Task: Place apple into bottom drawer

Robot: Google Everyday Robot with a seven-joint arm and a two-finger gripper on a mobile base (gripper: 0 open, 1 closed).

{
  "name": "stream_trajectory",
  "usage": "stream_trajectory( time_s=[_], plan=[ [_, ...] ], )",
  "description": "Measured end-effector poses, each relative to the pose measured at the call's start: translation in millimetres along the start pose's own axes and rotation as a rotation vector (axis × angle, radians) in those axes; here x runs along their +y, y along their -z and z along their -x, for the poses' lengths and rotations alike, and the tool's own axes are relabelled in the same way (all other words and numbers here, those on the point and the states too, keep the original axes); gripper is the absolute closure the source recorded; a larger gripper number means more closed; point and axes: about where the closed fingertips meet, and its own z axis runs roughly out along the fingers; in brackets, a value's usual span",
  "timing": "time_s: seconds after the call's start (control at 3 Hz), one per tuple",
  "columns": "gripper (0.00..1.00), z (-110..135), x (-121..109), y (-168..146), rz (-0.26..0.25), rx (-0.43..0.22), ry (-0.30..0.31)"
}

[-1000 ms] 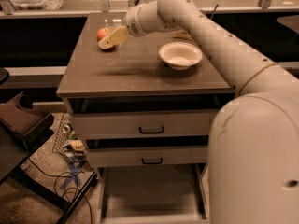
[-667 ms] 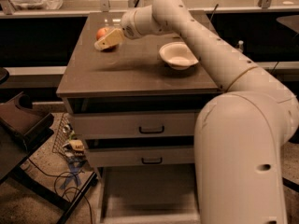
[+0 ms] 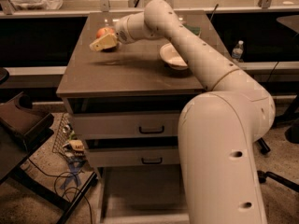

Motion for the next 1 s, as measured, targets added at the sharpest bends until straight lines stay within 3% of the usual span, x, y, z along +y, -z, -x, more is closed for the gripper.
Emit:
stream_trajectory(
  time_s=[1.0],
  plan=[
    [0.95,-15,8,-34,0.018,0.031,-0.009]
  ],
)
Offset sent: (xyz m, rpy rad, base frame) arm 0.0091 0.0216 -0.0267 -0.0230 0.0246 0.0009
